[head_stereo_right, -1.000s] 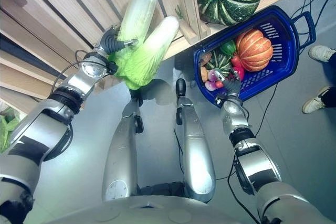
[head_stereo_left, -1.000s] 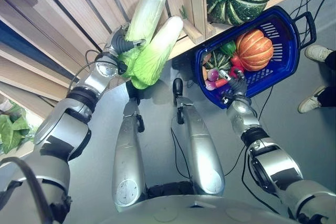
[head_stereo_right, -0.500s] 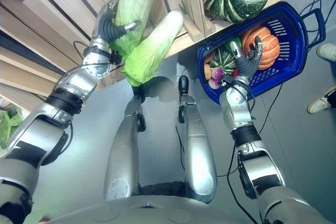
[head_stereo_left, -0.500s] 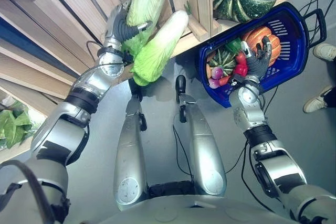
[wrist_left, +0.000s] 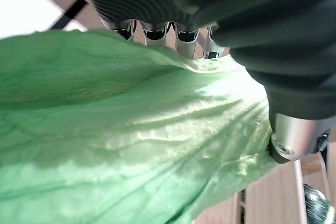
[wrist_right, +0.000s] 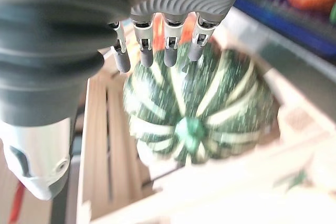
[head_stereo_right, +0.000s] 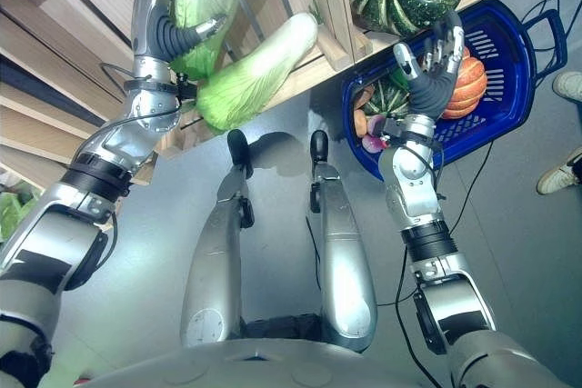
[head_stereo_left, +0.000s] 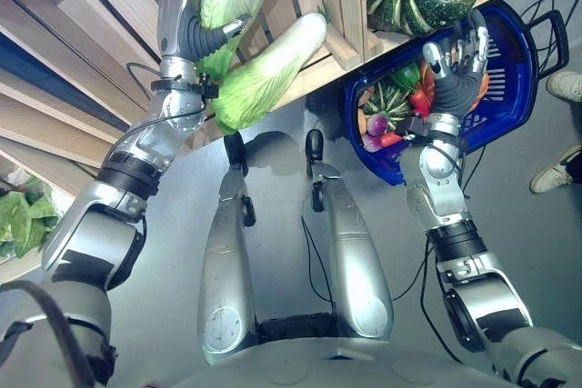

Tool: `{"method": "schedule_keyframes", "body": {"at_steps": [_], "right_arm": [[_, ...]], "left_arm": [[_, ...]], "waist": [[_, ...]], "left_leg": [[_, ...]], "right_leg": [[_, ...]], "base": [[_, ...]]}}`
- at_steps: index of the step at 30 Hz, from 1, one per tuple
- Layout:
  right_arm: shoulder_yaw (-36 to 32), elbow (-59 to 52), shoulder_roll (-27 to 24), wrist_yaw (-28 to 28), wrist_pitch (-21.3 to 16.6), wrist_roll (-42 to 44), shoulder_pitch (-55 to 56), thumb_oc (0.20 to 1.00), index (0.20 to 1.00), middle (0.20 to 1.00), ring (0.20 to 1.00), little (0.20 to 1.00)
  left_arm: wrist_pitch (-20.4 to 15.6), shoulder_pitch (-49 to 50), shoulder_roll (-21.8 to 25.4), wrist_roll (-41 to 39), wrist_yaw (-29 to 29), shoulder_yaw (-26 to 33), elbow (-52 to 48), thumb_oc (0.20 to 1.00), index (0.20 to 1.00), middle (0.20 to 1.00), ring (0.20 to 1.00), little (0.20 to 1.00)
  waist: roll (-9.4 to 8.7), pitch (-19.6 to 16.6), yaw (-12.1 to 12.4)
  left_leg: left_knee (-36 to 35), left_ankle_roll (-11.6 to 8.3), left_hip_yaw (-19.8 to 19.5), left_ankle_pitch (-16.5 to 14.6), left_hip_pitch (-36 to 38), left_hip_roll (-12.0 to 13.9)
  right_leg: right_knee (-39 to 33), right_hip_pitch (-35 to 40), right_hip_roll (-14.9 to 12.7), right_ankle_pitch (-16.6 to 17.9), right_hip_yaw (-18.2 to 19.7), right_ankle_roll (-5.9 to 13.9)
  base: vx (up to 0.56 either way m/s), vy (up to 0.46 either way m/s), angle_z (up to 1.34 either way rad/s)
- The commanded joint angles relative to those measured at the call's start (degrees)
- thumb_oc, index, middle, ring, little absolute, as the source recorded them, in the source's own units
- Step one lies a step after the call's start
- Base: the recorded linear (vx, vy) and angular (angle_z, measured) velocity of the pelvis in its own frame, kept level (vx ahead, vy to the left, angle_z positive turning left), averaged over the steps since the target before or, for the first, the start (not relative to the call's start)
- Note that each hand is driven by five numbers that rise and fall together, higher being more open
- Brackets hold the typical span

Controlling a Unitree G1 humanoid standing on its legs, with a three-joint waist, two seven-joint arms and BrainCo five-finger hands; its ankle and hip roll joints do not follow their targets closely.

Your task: Pick up fruits and vegetables into the basket

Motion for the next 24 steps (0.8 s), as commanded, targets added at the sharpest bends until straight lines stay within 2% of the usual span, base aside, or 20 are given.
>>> {"method": "schedule_keyframes", "body": {"at_steps": [1, 5, 7, 8, 9, 10, 12, 16, 24], "right_arm": [[-0.65, -7.55, -1.3, 5.48, -1.69, 1.52, 2.31, 1.0, 1.0, 1.0, 1.0, 1.0], [0.98, -10.12, -1.95, 13.5, 0.91, 6.16, 1.51, 1.0, 1.0, 1.0, 1.0, 1.0], [1.17, -10.48, -2.19, 15.01, 1.84, 7.09, 1.03, 1.0, 1.0, 1.0, 1.0, 1.0], [2.09, -11.72, -2.49, 18.73, 4.41, 9.48, 0.61, 1.0, 1.0, 1.0, 1.0, 1.0], [2.7, -11.94, -2.76, 20.27, 5.26, 10.1, 0.67, 1.0, 1.0, 1.0, 1.0, 1.0], [2.69, -11.97, -2.82, 20.44, 5.37, 10.19, 0.46, 1.0, 1.0, 1.0, 1.0, 1.0], [4.03, -12.75, -3.4, 22.97, 7.37, 11.72, 0.25, 1.0, 1.0, 1.0, 1.0, 1.0], [5.61, -12.34, -3.69, 24.76, 8.18, 14.35, -0.17, 1.0, 1.0, 1.0, 1.0, 1.0], [7.28, -12.4, -3.25, 27.29, 10.96, 17.91, -1.91, 1.0, 1.0, 1.0, 1.0, 1.0]], "left_arm": [[-5.05, -0.7, -0.28, 3.79, -0.02, 3.19, -6.05, 0.2, 0.2, 0.2, 0.2, 0.2], [-6.19, -1.28, 0.94, 7.09, -2.45, 1.55, -7.84, 0.2, 0.2, 0.2, 0.2, 0.2], [-6.32, -1.75, 1.27, 6.88, -3.24, 1.21, -8.24, 0.2, 0.2, 0.2, 0.2, 0.2], [-7.59, -2.42, 1.78, 6.42, -5.78, 0.39, -9.7, 0.2, 0.2, 0.2, 0.2, 0.2], [-8.66, -2.42, 2.01, 5.75, -7.66, -0.09, -10.29, 0.2, 0.2, 0.2, 0.2, 0.2], [-8.79, -2.62, 2.1, 5.65, -7.88, -0.08, -10.35, 0.2, 0.2, 0.2, 0.2, 0.2], [-9.99, -2.84, 2.05, 3.68, -12.44, -1.2, -13.09, 0.2, 0.2, 0.2, 0.2, 0.2], [-10.55, -3.27, 1.54, 1.81, -17.33, -2.82, -15.08, 0.2, 0.2, 0.2, 0.2, 0.2], [-9.82, -5.01, 0.65, -1.42, -26.8, -6.74, -17.81, 0.2, 0.2, 0.2, 0.2, 0.2]], "waist": [[2.84, -1.52, -1.19], [2.74, -1.52, -1.2], [2.79, -1.52, -1.23], [2.79, -1.52, -1.19], [2.75, -1.52, -1.17], [2.76, -1.52, -1.17], [2.65, -1.52, -1.07], [2.38, -1.52, -0.97], [1.88, -1.52, -0.83]], "left_leg": [[3.33, 0.12, -1.56, -5.59, -0.96, -0.22], [3.52, -0.14, -1.26, -5.86, -0.6, 0.02], [3.35, -0.14, -1.22, -5.37, -0.96, 0.06], [3.39, -0.21, -1.1, -5.27, -1.09, 0.07], [3.6, -0.28, -1.03, -5.69, -0.76, 0.12], [3.48, -0.26, -1.02, -5.3, -1.08, 0.13], [3.59, -0.33, -0.91, -5.55, -0.87, 0.22], [3.62, -0.28, -0.78, -5.6, -0.86, 0.34], [3.39, -0.1, -0.67, -5.48, -0.78, 0.2]], "right_leg": [[-8.29, 3.97, 0.56, 4.76, -1.51, 2.57], [-8.07, 4.43, 0.57, 4.15, -1.65, 2.6], [-8.26, 4.1, 0.57, 4.59, -1.65, 2.58], [-8.26, 4.04, 0.62, 4.55, -1.68, 2.58], [-8.03, 4.34, 0.6, 4.13, -1.67, 2.65], [-8.18, 4.03, 0.6, 4.51, -1.67, 2.63], [-8.2, 4.37, 0.53, 4.23, -1.74, 2.69], [-8.15, 4.38, 0.57, 4.2, -1.86, 2.77], [-8.61, 4.66, 0.75, 4.54, -1.97, 2.93]], "base": [[0.0, 0.0, 0.0], [0.0, 0.0, 0.0], [0.0, 0.0, 0.0], [0.0, 0.0, 0.0], [0.0, 0.0, 0.0], [0.0, 0.0, 0.0], [0.0, 0.0, 0.0], [0.0, 0.0, 0.0], [0.0, 0.0, 0.0]]}}
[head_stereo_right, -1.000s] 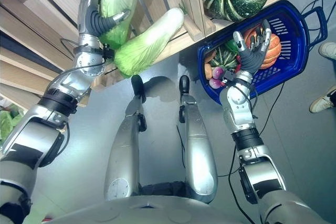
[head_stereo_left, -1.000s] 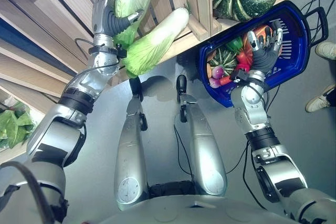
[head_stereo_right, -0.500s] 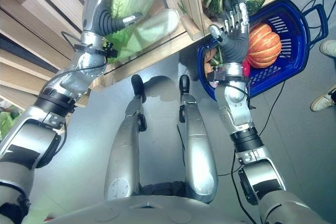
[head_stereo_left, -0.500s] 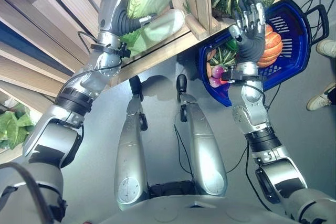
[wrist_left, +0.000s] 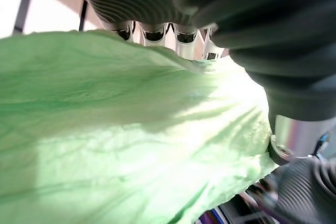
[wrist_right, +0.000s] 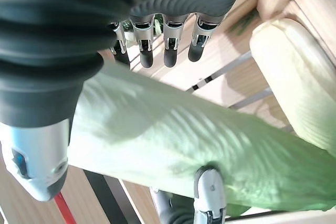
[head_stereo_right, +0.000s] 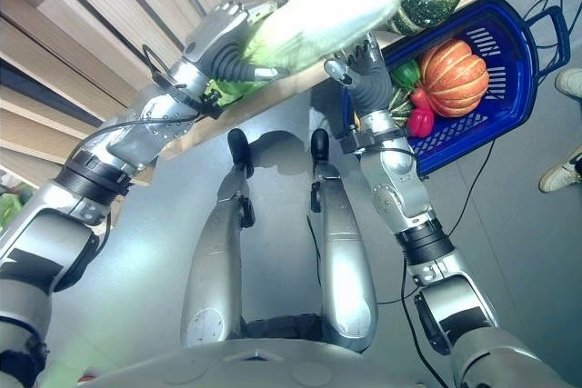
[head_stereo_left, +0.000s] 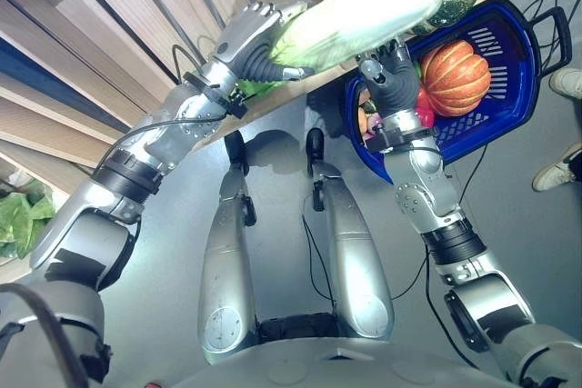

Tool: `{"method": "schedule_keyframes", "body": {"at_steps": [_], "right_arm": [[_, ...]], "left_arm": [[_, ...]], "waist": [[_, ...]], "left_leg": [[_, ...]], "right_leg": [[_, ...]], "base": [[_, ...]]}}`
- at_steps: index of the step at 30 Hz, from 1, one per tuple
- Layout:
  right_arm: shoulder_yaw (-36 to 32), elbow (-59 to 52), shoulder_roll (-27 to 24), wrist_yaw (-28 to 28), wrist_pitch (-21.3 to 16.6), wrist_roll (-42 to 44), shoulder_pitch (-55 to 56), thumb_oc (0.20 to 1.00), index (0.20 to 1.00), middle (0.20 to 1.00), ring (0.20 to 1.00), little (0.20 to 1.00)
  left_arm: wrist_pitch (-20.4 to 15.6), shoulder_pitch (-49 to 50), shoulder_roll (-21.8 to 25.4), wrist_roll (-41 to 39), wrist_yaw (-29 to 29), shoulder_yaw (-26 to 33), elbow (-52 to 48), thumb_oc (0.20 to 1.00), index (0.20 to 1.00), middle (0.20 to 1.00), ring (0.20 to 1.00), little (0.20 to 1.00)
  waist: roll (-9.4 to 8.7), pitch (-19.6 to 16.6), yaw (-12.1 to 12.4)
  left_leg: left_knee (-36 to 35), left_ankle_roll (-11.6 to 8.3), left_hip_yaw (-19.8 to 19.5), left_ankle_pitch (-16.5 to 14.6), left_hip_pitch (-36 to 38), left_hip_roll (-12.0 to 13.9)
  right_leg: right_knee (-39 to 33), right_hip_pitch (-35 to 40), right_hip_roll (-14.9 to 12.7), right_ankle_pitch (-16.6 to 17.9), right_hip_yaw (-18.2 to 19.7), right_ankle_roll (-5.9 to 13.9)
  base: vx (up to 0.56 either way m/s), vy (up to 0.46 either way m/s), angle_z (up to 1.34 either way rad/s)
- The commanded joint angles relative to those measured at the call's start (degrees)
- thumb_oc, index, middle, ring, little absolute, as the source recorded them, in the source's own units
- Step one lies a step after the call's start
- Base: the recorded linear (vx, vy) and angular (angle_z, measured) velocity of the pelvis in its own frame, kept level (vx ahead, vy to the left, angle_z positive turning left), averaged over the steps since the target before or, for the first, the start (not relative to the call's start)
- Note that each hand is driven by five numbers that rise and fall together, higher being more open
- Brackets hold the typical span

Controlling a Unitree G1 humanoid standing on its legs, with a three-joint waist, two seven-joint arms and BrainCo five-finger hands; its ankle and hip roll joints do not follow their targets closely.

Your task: Pick up fruits and vegetables into the basket

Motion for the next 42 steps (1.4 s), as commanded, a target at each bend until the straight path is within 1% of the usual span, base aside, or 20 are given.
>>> {"method": "schedule_keyframes", "body": {"at_steps": [1, 4, 8, 17, 18, 19, 20, 23, 24, 25, 26, 27, 29, 30, 32, 33, 34, 36, 38, 42], "right_arm": [[-0.05, -6.18, -1.96, 2.71, -0.55, 2.81, -0.01, 1.0, 1.0, 1.0, 1.0, 1.0], [0.54, -6.48, -1.86, 2.69, -0.69, 2.9, -0.21, 1.0, 1.0, 1.0, 1.0, 1.0], [1.11, -6.74, -1.59, 2.77, -1.43, 3.2, -0.21, 1.0, 1.0, 1.0, 1.0, 1.0], [1.48, -7.08, -1.22, 4.83, -1.59, 7.32, -1.22, 1.0, 1.0, 1.0, 1.0, 1.0], [1.52, -7.13, -1.18, 5.03, -1.63, 7.46, -1.17, 0.746, 0.746, 0.746, 0.746, 0.746], [1.71, -7.17, -1.18, 4.99, -1.79, 7.79, -1.28, 0.297, 0.297, 0.297, 0.297, 0.297], [1.81, -7.14, -1.1, 5.26, -1.63, 8.2, -1.34, 0.2, 0.2, 0.2, 0.2, 0.2], [1.9, -7.0, -1.34, 5.73, -1.7, 9.04, -1.31, 0.2, 0.2, 0.2, 0.2, 0.2], [1.87, -7.15, -1.28, 5.56, -1.74, 8.87, -1.18, 0.2, 0.2, 0.2, 0.2, 0.2], [1.91, -7.2, -1.34, 5.39, -1.83, 9.03, -1.2, 0.2, 0.2, 0.2, 0.2, 0.2], [1.78, -7.29, -1.37, 5.29, -1.71, 9.39, -1.21, 0.2, 0.2, 0.2, 0.2, 0.2], [1.7, -7.38, -1.4, 5.04, -1.76, 9.74, -1.15, 0.2, 0.2, 0.2, 0.2, 0.2], [1.39, -6.96, -1.16, 5.12, -2.19, 10.35, -0.96, 0.2, 0.2, 0.2, 0.2, 0.2], [1.18, -6.75, -0.88, 4.92, -2.35, 10.65, -0.91, 0.2, 0.2, 0.2, 0.2, 0.2], [1.08, -6.77, -0.61, 4.33, -2.61, 10.32, -0.77, 0.2, 0.2, 0.2, 0.2, 0.2], [0.99, -6.67, -0.38, 3.98, -2.8, 10.03, -0.46, 0.2, 0.2, 0.2, 0.2, 0.2], [0.76, -6.58, -0.2, 3.54, -3.04, 9.98, -0.6, 0.2, 0.2, 0.2, 0.2, 0.2], [0.49, -6.46, 0.05, 2.7, -3.85, 9.98, -0.04, 0.2, 0.2, 0.2, 0.2, 0.2], [-0.36, -5.78, 0.56, 1.74, -5.09, 9.0, 0.11, 0.2, 0.2, 0.2, 0.2, 0.2], [-2.72, -5.05, 0.28, -0.9, -6.89, 7.84, 0.38, 0.2, 0.2, 0.2, 0.2, 0.2]], "left_arm": [[-3.45, -3.96, -2.02, -3.91, -3.33, -0.35, -6.82, 0.2, 0.2, 0.2, 0.2, 0.2], [-3.21, -4.02, -2.48, -4.21, -5.82, -1.24, -7.76, 0.2, 0.2, 0.2, 0.2, 0.2], [-2.01, -3.62, -3.01, -4.82, -9.06, -2.78, -8.17, 0.2, 0.2, 0.2, 0.2, 0.2], [0.47, -3.55, -3.48, -5.4, -13.04, -4.69, -7.09, 0.2, 0.2, 0.2, 0.2, 0.2], [0.72, -3.42, -3.53, -5.5, -13.14, -4.74, -7.03, 0.2, 0.2, 0.2, 0.2, 0.2], [0.84, -3.3, -3.53, -5.78, -13.09, -4.96, -6.74, 0.2, 0.2, 0.2, 0.2, 0.2], [0.79, -3.25, -3.58, -5.91, -13.13, -5.14, -6.49, 0.2, 0.2, 0.2, 0.2, 0.2], [0.74, -2.67, -3.3, -5.77, -13.11, -5.12, -6.17, 0.2, 0.2, 0.2, 0.2, 0.2], [1.14, -2.47, -3.14, -5.74, -12.61, -5.09, -6.33, 0.288, 0.288, 0.288, 0.288, 0.288], [1.39, -2.29, -3.03, -5.98, -11.82, -4.95, -6.3, 0.558, 0.558, 0.558, 0.558, 0.558], [1.76, -2.12, -2.98, -5.95, -11.03, -4.75, -6.15, 1.0, 1.0, 1.0, 1.0, 1.0], [2.28, -2.05, -2.88, -5.97, -10.16, -4.61, -6.26, 1.0, 1.0, 1.0, 1.0, 1.0], [1.83, -1.19, -3.08, -5.45, -8.28, -3.93, -5.62, 1.0, 1.0, 1.0, 1.0, 1.0], [1.76, -0.65, -3.36, -4.66, -5.92, -3.43, -5.27, 1.0, 1.0, 1.0, 1.0, 1.0], [1.66, -0.21, -3.58, -4.25, -3.99, -2.86, -5.21, 1.0, 1.0, 1.0, 1.0, 1.0], [1.83, 0.33, -3.75, -4.14, -2.3, -2.33, -5.13, 1.0, 1.0, 1.0, 1.0, 1.0], [1.8, 0.52, -3.97, -4.16, -0.5, -1.61, -4.88, 1.0, 1.0, 1.0, 1.0, 1.0], [1.86, 1.52, -4.36, -3.85, 3.16, -0.23, -4.66, 1.0, 1.0, 1.0, 1.0, 1.0], [1.52, 2.2, -4.57, -3.3, 6.89, 1.72, -3.81, 1.0, 1.0, 1.0, 1.0, 1.0], [1.21, 3.29, -4.41, -3.51, 10.67, 4.43, -2.69, 1.0, 1.0, 1.0, 1.0, 1.0]], "waist": [[1.76, -1.58, -0.83], [1.62, -1.58, -0.76], [1.25, -1.58, -0.7], [0.99, -1.58, -0.64], [0.95, -1.58, -0.68], [0.92, -1.58, -0.71], [0.93, -1.58, -0.69], [0.8, -1.58, -0.62], [0.76, -1.58, -0.59], [0.75, -1.58, -0.56], [0.7, -1.58, -0.55], [0.66, -1.58, -0.5], [0.66, -1.58, -0.38], [0.65, -1.58, -0.26], [0.66, -1.58, -0.16], [0.63, -1.58, -0.08], [0.63, -1.58, -0.03], [0.6, -1.58, 0.11], [0.61, -1.58, 0.26], [0.57, -1.58, 0.38]], "left_leg": [[3.37, -0.05, -1.11, -5.04, -1.2, 0.14], [3.3, -0.07, -1.14, -5.06, -1.13, 0.18], [3.4, -0.07, -1.2, -5.53, -0.69, 0.23], [3.16, -0.01, -1.24, -5.22, -0.59, 0.13], [3.14, 0.03, -1.22, -5.22, -0.51, 0.16], [3.09, 0.04, -1.12, -5.24, -0.39, 0.24], [3.05, 0.07, -1.07, -5.24, -0.28, 0.24], [3.05, 0.07, -0.94, -5.28, -0.02, 0.31], [3.09, 0.07, -0.97, -5.31, 0.02, 0.32], [3.1, 0.09, -0.9, -5.25, -0.01, 0.4], [3.04, 0.11, -0.84, -5.18, 0.08, 0.44], [3.11, 0.08, -0.85, -5.2, 0.12, 0.47], [3.21, 0.06, -0.85, -5.17, 0.03, 0.52], [3.23, 0.0, -0.97, -5.12, -0.12, 0.53], [3.25, -0.01, -1.05, -5.1, -0.26, 0.49], [3.38, -0.03, -1.11, -5.49, 0.02, 0.48], [3.15, 0.01, -1.16, -5.14, -0.21, 0.48], [3.17, 0.04, -1.18, -5.57, 0.23, 0.45], [2.87, 0.08, -1.3, -5.28, 0.13, 0.33], [3.12, -0.04, -1.46, -5.35, 0.24, 0.22]], "right_leg": [[-8.79, 4.52, 0.68, 4.94, -2.22, 2.9], [-8.98, 4.67, 0.64, 5.0, -2.28, 2.94], [-8.9, 5.13, 0.72, 4.69, -2.26, 3.06], [-9.42, 5.26, 0.68, 5.36, -2.3, 3.28], [-9.37, 5.24, 0.71, 5.4, -2.27, 3.3], [-9.4, 5.32, 0.68, 5.4, -2.24, 3.31], [-9.42, 5.38, 0.69, 5.42, -2.24, 3.34], [-9.53, 5.66, 0.67, 5.48, -2.32, 3.34], [-9.48, 5.69, 0.67, 5.48, -2.33, 3.32], [-9.38, 5.62, 0.68, 5.49, -2.33, 3.31], [-9.39, 5.7, 0.71, 5.52, -2.33, 3.31], [-9.35, 5.81, 0.69, 5.45, -2.36, 3.28], [-9.2, 5.79, 0.69, 5.4, -2.35, 3.29], [-9.11, 5.69, 0.71, 5.37, -2.34, 3.3], [-9.03, 5.56, 0.75, 5.34, -2.36, 3.26], [-8.82, 5.82, 0.77, 4.96, -2.33, 3.25], [-8.95, 5.57, 0.79, 5.25, -2.36, 3.2], [-8.75, 5.91, 0.83, 4.79, -2.35, 3.2], [-8.97, 5.82, 0.93, 5.0, -2.39, 3.14], [-8.77, 6.07, 1.0, 4.88, -2.43, 3.06]], "base": [[0.0, 0.0, 0.0], [0.0, 0.0, 0.0], [0.0, 0.0, 0.0], [0.0, 0.0, 0.0], [0.0, 0.0, 0.0], [0.0, 0.0, 0.0], [0.0, 0.0, 0.0], [0.0, 0.0, 0.0], [0.0, 0.0, 0.0], [0.0, 0.0, 0.0], [0.0, 0.0, 0.0], [0.0, 0.0, 0.0], [0.0, 0.0, 0.0], [0.0, 0.0, 0.0], [0.0, 0.0, 0.0], [0.0, 0.0, 0.0], [0.0, 0.0, 0.0], [0.0, 0.0, 0.0], [0.0, 0.0, 0.0], [0.0, 0.0, 0.0]]}}
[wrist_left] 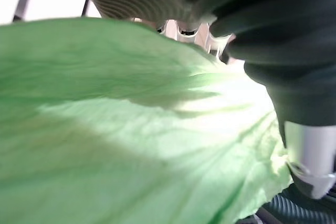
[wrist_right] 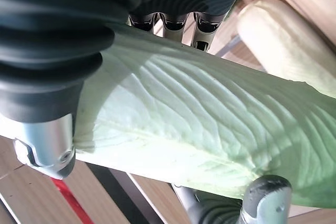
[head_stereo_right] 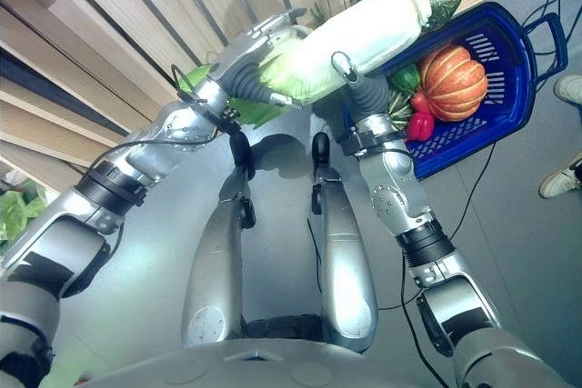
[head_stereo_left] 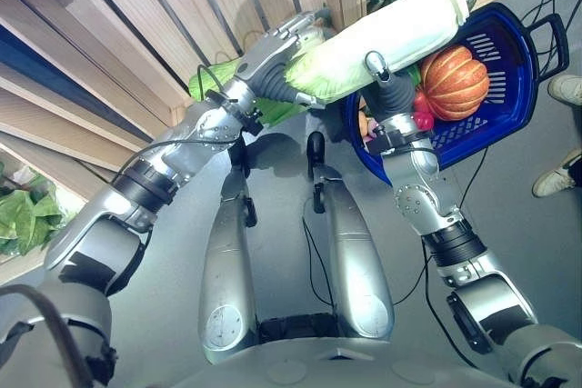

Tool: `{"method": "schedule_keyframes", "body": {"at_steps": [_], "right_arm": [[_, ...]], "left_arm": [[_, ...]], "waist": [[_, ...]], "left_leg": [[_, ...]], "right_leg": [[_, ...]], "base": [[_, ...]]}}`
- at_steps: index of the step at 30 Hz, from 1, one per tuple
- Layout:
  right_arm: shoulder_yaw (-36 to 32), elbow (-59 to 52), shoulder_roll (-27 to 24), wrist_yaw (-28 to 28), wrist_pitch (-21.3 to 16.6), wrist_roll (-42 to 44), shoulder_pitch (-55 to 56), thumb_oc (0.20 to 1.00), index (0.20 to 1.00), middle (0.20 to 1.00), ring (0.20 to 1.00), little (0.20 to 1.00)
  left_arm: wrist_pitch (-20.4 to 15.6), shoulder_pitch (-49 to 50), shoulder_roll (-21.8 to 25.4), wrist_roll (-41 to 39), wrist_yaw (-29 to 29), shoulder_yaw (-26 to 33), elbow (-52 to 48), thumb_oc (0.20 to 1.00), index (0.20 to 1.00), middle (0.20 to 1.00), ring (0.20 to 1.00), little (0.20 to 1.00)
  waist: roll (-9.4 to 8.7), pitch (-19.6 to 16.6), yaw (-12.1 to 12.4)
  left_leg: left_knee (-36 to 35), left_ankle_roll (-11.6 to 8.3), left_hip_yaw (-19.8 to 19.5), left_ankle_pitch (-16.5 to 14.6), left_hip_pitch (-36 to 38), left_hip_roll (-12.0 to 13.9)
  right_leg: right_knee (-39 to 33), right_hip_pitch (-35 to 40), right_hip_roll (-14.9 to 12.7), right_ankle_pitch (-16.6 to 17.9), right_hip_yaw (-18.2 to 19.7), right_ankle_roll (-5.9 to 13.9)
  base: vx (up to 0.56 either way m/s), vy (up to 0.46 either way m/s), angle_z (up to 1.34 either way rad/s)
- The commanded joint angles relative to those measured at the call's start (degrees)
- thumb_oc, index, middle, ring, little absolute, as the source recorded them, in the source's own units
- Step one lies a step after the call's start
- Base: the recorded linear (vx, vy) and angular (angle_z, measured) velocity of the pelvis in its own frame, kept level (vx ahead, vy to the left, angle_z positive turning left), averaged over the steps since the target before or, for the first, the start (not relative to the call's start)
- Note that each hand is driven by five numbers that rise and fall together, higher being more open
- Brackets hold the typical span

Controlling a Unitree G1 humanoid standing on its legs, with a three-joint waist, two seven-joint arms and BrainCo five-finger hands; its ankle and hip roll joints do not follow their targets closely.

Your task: Pick up fruits and vegetables into the basket

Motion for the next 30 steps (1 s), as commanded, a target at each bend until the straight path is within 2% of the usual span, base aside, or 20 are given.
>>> {"method": "schedule_keyframes", "body": {"at_steps": [1, 10, 16, 20, 24, 30], "right_arm": [[-4.68, -5.04, 0.96, -1.57, -6.18, -2.1, 0.34, 0.2, 0.2, 0.2, 0.2, 0.2], [-12.38, 1.23, -2.53, -13.77, -10.22, -6.12, 1.41, 0.2, 0.2, 0.2, 0.2, 0.2], [-15.2, 7.62, -4.42, -17.73, -10.79, -6.12, 0.93, 0.2, 0.2, 0.2, 0.2, 0.2], [-16.88, 13.17, -5.72, -19.13, -10.61, -4.64, 0.61, 0.2, 0.2, 0.2, 0.2, 0.2], [-17.07, 23.26, -7.47, -21.19, -10.27, -2.13, -0.46, 0.2, 0.2, 0.2, 0.2, 0.2], [-17.05, 38.1, -9.59, -19.24, -9.72, 2.73, -3.21, 0.2, 0.2, 0.2, 0.2, 0.2]], "left_arm": [[-2.01, 0.62, -1.02, 0.3, 5.94, 6.92, -0.76, 1.0, 1.0, 1.0, 1.0, 1.0], [-1.06, 0.97, -0.1, 0.24, 11.11, 9.73, 3.85, 1.0, 1.0, 1.0, 1.0, 1.0], [-0.77, -0.91, 0.11, -1.55, 13.2, 9.07, 7.78, 1.0, 1.0, 1.0, 1.0, 1.0], [-1.06, -1.65, 0.38, -2.29, 14.04, 8.91, 10.23, 1.0, 1.0, 1.0, 1.0, 1.0], [-0.98, -3.55, 0.55, -3.31, 15.03, 7.54, 13.81, 1.0, 1.0, 1.0, 1.0, 1.0], [-2.0, -6.15, 0.76, -5.58, 15.7, 4.98, 17.74, 1.0, 1.0, 1.0, 1.0, 1.0]], "waist": [[0.56, -1.58, -0.86], [0.55, -1.58, -1.5], [0.64, -1.58, -1.72], [0.66, -1.58, -1.69], [0.82, -1.58, -1.55], [1.72, -1.58, -1.1]], "left_leg": [[3.07, -0.03, -1.44, -5.8, -0.45, -0.12], [3.12, -0.1, -1.18, -5.78, -0.22, -0.08], [3.52, -0.2, -1.21, -6.16, -0.44, -0.17], [3.51, -0.26, -1.12, -6.36, -0.35, -0.15], [3.48, -0.22, -1.16, -6.53, -0.38, -0.28], [3.91, -0.31, -1.42, -6.65, -0.99, -0.67]], "right_leg": [[-8.34, 5.09, 0.42, 4.31, -2.37, 3.35], [-8.47, 5.2, 0.43, 4.66, -2.21, 3.33], [-8.38, 4.94, 0.29, 4.71, -2.21, 3.39], [-8.5, 4.97, 0.17, 4.78, -2.37, 3.45], [-8.7, 4.85, 0.01, 4.98, -2.6, 3.37], [-8.53, 4.24, -0.31, 5.1, -2.88, 3.22]], "base": [[0.0, 0.0, 0.0], [0.0, 0.0, 0.0], [0.0, 0.0, -0.02], [0.0, 0.0, 0.0], [0.0, -0.007, 0.01], [0.0, -0.012, 0.0]]}}
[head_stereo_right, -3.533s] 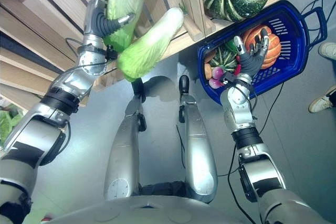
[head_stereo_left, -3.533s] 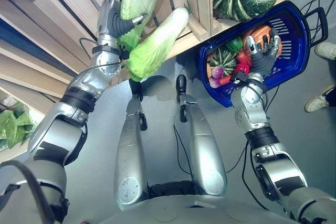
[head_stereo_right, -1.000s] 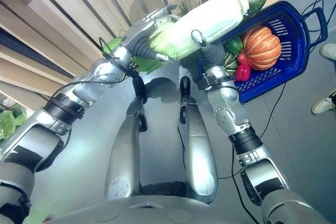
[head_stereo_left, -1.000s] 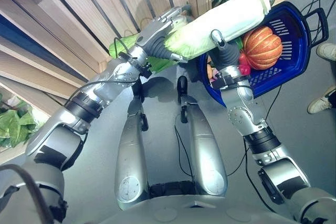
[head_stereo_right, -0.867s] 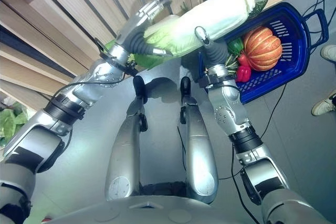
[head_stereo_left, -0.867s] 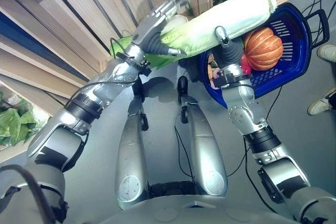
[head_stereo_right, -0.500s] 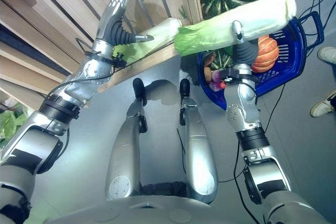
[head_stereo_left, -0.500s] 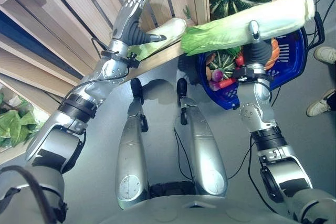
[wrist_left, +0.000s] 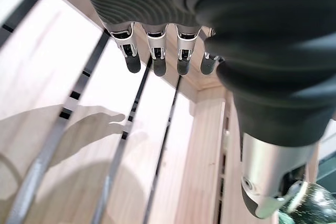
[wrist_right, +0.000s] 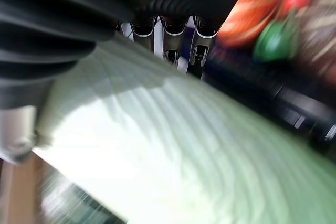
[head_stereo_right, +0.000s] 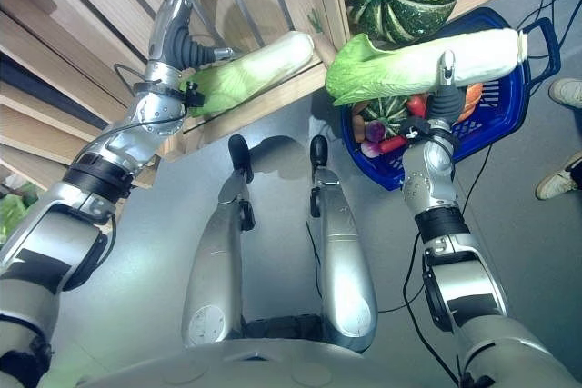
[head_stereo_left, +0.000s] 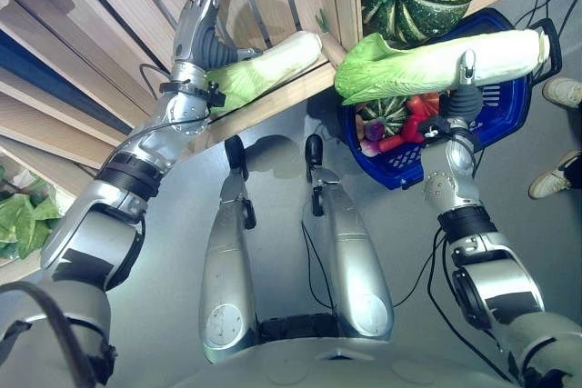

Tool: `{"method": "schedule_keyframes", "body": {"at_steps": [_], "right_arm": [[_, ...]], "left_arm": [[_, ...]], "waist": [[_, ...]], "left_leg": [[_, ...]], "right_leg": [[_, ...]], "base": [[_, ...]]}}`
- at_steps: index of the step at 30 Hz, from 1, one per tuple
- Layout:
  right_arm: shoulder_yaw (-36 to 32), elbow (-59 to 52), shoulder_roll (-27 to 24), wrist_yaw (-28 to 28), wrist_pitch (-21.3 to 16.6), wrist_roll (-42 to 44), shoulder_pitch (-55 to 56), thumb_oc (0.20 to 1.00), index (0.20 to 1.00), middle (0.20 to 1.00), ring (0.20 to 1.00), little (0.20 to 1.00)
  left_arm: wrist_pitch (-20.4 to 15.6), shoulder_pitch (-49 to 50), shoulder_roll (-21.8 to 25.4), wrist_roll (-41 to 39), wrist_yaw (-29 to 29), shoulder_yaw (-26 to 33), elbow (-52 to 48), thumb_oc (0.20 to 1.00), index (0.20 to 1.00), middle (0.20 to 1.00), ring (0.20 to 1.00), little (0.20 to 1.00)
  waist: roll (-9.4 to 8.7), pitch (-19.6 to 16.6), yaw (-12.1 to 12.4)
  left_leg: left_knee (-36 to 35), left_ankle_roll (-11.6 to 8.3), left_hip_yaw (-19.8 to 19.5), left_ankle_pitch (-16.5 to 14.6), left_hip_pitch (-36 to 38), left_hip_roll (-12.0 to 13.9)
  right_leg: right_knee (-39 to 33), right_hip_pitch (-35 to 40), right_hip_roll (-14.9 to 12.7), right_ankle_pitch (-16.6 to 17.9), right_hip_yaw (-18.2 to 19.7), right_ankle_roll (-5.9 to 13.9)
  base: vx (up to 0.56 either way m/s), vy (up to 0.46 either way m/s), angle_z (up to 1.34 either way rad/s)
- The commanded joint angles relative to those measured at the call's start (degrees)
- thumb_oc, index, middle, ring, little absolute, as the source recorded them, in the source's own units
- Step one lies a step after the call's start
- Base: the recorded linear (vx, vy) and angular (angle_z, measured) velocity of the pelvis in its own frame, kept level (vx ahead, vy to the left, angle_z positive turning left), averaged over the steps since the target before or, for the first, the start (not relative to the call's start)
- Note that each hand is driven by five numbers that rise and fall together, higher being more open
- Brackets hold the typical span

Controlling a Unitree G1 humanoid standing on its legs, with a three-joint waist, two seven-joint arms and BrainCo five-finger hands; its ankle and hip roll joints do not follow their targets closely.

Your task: Pick up fruits and vegetables into the basket

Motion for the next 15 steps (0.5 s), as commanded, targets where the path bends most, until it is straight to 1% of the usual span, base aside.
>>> {"method": "schedule_keyframes", "body": {"at_steps": [1, 3, 5, 8, 10, 11, 13, 15], "right_arm": [[-5.36, 5.76, -7.82, -1.18, -1.37, 2.2, 1.33, 0.2, 0.2, 0.2, 0.2, 0.2], [-5.29, 9.85, -8.65, 0.14, -0.92, 3.49, -0.03, 0.2, 0.2, 0.2, 0.2, 0.2], [-4.94, 13.55, -9.13, -0.11, -0.46, 3.89, -1.31, 0.2, 0.2, 0.2, 0.2, 0.2], [-4.59, 20.51, -10.6, 0.95, 1.66, 4.31, -4.37, 0.2, 0.2, 0.2, 0.2, 0.2], [-4.42, 23.77, -11.32, 1.91, 2.11, 5.83, -5.88, 0.2, 0.2, 0.2, 0.2, 0.2], [-4.67, 24.93, -11.86, 3.1, 2.19, 8.69, -6.62, 0.2, 0.2, 0.2, 0.2, 0.2], [-5.67, 26.57, -11.89, 5.0, 1.03, 11.28, -6.61, 0.2, 0.2, 0.2, 0.2, 0.2], [-6.48, 26.98, -11.84, 5.26, 0.31, 13.22, -6.22, 0.2, 0.2, 0.2, 0.2, 0.2]], "left_arm": [[-3.29, -3.9, -0.79, -2.51, 2.07, -0.5, 1.18, 1.0, 1.0, 1.0, 1.0, 1.0], [-3.49, -4.85, -0.87, -3.05, 2.03, -1.18, 2.01, 1.0, 1.0, 1.0, 1.0, 1.0], [-3.23, -5.71, -0.94, -3.62, 1.88, -1.97, 2.4, 1.0, 1.0, 1.0, 1.0, 1.0], [-3.79, -6.58, -1.15, -4.19, 2.06, -3.07, 3.5, 1.0, 1.0, 1.0, 1.0, 1.0], [-3.99, -6.77, -1.41, -4.14, 2.32, -3.48, 3.79, 1.0, 1.0, 1.0, 1.0, 1.0], [-4.03, -6.73, -1.52, -4.1, 2.44, -3.58, 3.83, 1.0, 1.0, 1.0, 1.0, 1.0], [-3.87, -6.33, -1.54, -4.28, 2.83, -3.7, 3.44, 1.0, 1.0, 1.0, 1.0, 1.0], [-3.82, -5.86, -1.45, -4.42, 3.18, -3.8, 2.9, 1.0, 1.0, 1.0, 1.0, 1.0]], "waist": [[2.0, -1.57, -0.58], [2.28, -1.57, -0.39], [2.59, -1.57, -0.15], [3.43, -1.57, 0.35], [3.97, -1.57, 0.6], [4.24, -1.57, 0.66], [4.73, -1.57, 0.64], [5.02, -1.57, 0.56]], "left_leg": [[4.47, 0.1, -1.48, -6.43, -2.61, -1.31], [4.56, 0.12, -1.62, -6.43, -3.0, -1.41], [4.68, 0.14, -1.7, -6.44, -3.29, -1.48], [4.95, 0.12, -2.01, -6.36, -4.2, -1.61], [5.14, 0.11, -2.15, -6.32, -4.7, -1.64], [5.19, 0.0, -2.22, -6.32, -4.88, -1.61], [5.29, -0.09, -2.29, -6.38, -5.07, -1.61], [5.35, -0.08, -2.18, -6.42, -5.18, -1.63]], "right_leg": [[-6.69, 2.16, -0.66, 4.87, -2.74, 3.49], [-6.66, 1.75, -0.73, 4.91, -2.84, 3.45], [-6.56, 1.44, -0.85, 4.93, -2.97, 3.44], [-6.24, 0.49, -1.02, 4.91, -3.16, 3.4], [-5.89, -0.09, -1.03, 4.78, -3.25, 3.3], [-5.76, -0.27, -1.05, 4.64, -3.26, 3.24], [-5.37, -0.56, -0.91, 4.31, -3.26, 3.09], [-5.26, -0.74, -0.88, 4.22, -3.25, 3.04]], "base": [[0.0, -0.051, 0.0], [0.0, -0.044, -0.01], [0.0, -0.051, -0.01], [0.01, -0.062, 0.01], [0.01, -0.039, 0.01], [0.01, -0.017, 0.03], [0.0, 0.0, 0.0], [0.0, 0.0, 0.0]]}}
